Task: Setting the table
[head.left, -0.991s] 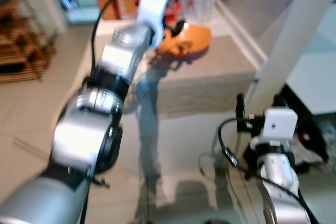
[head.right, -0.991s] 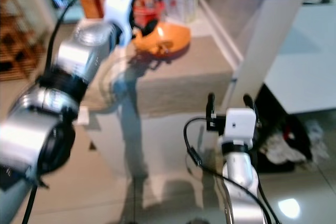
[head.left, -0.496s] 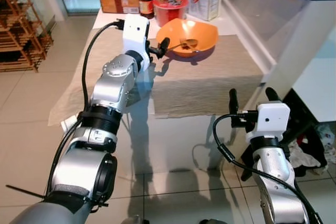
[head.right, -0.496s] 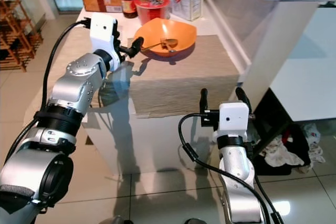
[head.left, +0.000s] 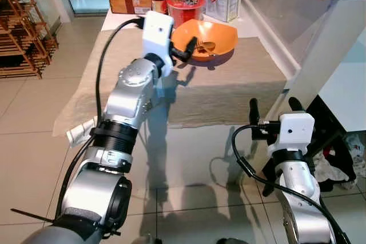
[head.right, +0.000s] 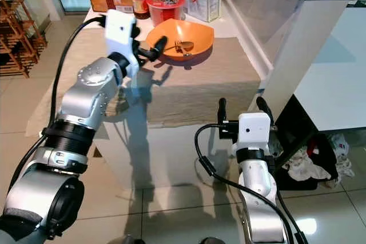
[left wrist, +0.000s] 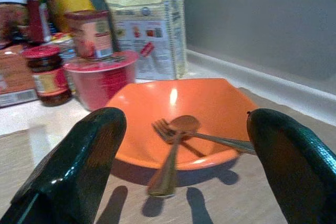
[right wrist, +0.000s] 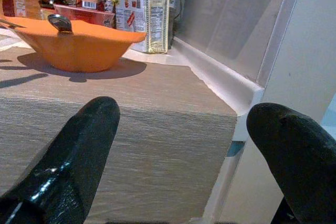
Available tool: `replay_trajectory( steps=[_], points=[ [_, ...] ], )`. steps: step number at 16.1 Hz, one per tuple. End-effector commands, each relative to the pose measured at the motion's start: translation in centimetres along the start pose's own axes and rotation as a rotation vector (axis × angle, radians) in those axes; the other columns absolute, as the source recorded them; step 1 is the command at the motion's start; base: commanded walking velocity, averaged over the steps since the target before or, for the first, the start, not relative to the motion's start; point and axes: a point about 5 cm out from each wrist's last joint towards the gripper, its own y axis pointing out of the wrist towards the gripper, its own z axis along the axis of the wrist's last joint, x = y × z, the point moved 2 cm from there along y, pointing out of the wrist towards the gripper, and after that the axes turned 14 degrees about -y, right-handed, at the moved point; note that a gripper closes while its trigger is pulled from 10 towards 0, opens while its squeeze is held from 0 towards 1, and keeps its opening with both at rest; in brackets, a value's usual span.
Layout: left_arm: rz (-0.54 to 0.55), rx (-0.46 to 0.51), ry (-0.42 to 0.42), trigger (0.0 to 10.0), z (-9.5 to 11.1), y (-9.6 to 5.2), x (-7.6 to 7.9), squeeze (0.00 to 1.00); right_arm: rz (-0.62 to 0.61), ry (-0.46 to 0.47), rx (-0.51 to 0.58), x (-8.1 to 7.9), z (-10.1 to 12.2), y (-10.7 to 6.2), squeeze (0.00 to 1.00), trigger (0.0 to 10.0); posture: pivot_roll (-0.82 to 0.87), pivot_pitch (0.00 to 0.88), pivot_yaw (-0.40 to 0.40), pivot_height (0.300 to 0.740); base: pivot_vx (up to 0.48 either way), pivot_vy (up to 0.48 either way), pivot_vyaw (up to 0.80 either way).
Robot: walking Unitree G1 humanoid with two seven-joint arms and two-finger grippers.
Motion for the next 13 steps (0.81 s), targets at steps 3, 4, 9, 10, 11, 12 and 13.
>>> replay_trajectory(
  steps=[3, 4, 9, 10, 11, 12, 13],
  points=[
    [-0.053, -0.065, 0.040, 10.0, -1.0, 0.3, 1.0, 0.00, -0.014, 0.006, -0.010, 0.3, 0.0, 0.1, 0.00, 10.0, -0.08, 0.000, 0.053, 0.740, 0.000, 0.000, 0.00],
    [-0.055, -0.073, 0.049, 10.0, -1.0, 0.3, 1.0, 0.00, -0.015, 0.006, -0.010, 0.3, 0.0, 0.1, 0.00, 10.0, -0.09, 0.000, 0.054, 0.740, 0.000, 0.000, 0.00],
    [-0.004, -0.118, 0.087, 10.0, -1.6, 0.6, 0.3, 0.00, -0.018, 0.001, -0.017, 0.3, -0.1, -0.2, 0.00, 10.0, -0.09, 0.000, 0.059, 0.740, 0.000, 0.000, 0.00],
    [0.014, -0.124, 0.097, 10.0, -1.7, 0.6, 0.1, 0.00, -0.017, 0.001, -0.018, 0.3, -0.2, -0.2, 0.00, 10.0, -0.09, 0.000, 0.059, 0.740, 0.000, 0.000, 0.00],
    [0.020, -0.126, 0.100, 10.0, -1.8, 0.7, -0.1, 0.00, -0.017, 0.000, -0.018, 0.3, -0.2, -0.2, 0.00, 10.0, -0.10, 0.000, 0.060, 0.740, 0.000, 0.000, 0.00],
    [0.019, -0.127, 0.100, 10.0, -1.8, 0.7, -0.1, 0.00, -0.017, -0.001, -0.018, 0.3, -0.2, -0.3, 0.00, 10.0, -0.10, 0.000, 0.060, 0.740, 0.000, 0.000, 0.00],
    [0.020, -0.132, 0.105, 10.0, -1.8, 0.9, 0.0, 0.00, -0.017, -0.001, -0.020, 0.3, -0.2, -0.3, 0.00, 10.0, -0.10, 0.000, 0.062, 0.740, 0.000, 0.000, 0.00]
  ],
)
